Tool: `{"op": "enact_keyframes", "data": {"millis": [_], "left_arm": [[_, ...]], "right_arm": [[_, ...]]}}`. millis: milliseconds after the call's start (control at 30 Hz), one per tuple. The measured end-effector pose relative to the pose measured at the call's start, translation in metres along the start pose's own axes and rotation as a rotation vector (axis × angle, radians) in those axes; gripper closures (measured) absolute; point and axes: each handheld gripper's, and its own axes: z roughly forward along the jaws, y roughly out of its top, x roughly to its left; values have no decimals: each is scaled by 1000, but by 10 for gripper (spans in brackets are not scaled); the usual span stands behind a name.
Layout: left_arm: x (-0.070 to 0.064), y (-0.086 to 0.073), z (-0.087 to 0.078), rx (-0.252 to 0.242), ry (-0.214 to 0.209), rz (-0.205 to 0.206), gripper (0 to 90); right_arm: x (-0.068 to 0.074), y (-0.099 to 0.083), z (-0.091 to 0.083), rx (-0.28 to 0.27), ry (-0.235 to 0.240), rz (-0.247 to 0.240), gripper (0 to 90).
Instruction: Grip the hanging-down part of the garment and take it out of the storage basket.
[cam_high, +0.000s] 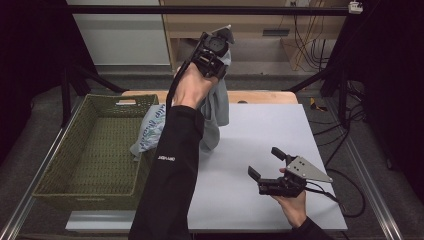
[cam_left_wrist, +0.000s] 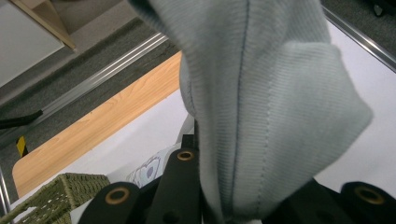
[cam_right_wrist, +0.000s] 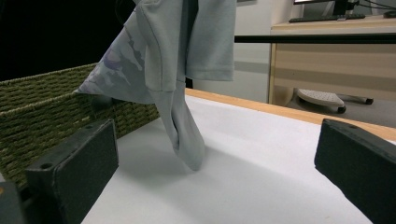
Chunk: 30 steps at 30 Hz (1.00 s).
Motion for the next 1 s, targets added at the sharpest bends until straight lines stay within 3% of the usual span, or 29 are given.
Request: {"op": "enact_keyframes", "data": {"millis": [300, 600, 1000], "left_arm": [[-3, 1, 1, -9, -3, -3, 815], [4, -2, -6, -12, -3, -6, 815], [6, -2, -12, -21, -1, -4, 815]], "right_arm": [[-1, 1, 1, 2, 10, -2, 2], [2, 7, 8, -1, 32, -8, 2], [21, 25, 41, -15, 74, 0, 2]]}}
